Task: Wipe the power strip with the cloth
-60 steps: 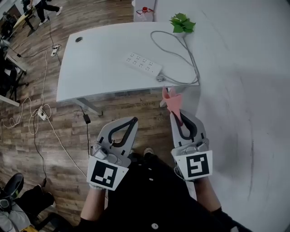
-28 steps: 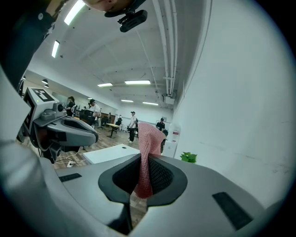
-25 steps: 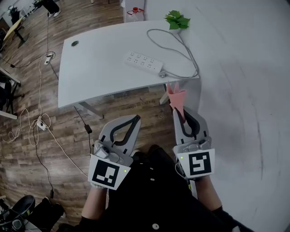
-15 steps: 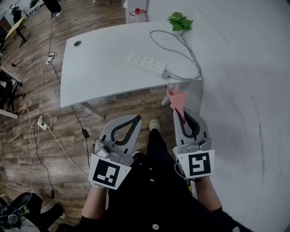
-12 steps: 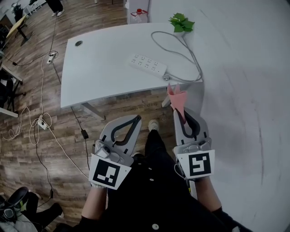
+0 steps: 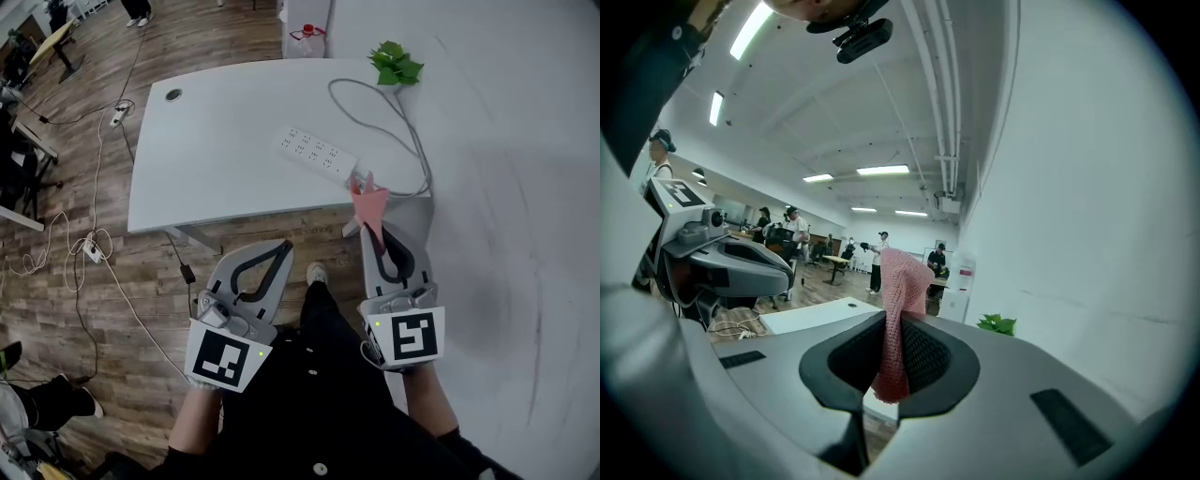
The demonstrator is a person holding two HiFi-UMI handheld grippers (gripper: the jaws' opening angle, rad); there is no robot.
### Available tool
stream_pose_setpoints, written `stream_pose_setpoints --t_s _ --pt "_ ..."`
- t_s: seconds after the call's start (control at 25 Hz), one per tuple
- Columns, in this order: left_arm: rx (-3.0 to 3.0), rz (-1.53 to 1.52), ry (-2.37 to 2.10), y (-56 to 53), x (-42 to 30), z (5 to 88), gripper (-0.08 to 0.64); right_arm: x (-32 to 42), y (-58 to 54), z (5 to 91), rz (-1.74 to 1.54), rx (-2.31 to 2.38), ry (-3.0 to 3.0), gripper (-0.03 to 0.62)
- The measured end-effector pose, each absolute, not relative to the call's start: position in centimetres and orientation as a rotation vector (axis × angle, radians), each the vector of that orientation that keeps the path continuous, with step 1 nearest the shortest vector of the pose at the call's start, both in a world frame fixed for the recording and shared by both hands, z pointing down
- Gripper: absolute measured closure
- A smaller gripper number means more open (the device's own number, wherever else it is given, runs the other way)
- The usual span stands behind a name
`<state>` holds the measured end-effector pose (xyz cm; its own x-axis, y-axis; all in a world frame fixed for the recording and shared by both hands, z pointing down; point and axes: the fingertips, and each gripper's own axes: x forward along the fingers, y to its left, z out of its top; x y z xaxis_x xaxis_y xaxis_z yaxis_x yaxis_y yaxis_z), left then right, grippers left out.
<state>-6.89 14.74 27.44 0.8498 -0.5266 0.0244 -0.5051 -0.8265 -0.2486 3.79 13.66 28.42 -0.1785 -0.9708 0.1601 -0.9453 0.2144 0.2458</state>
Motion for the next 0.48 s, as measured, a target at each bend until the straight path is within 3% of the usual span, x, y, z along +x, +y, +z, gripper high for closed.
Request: stream_pose_setpoints --t_s 0.48 --pt "-2.749 -0.165 0.941 5.4 -1.2 27.8 0.546 9.3 3.0 29.3 -0.145 1.650 -2.320 0.538"
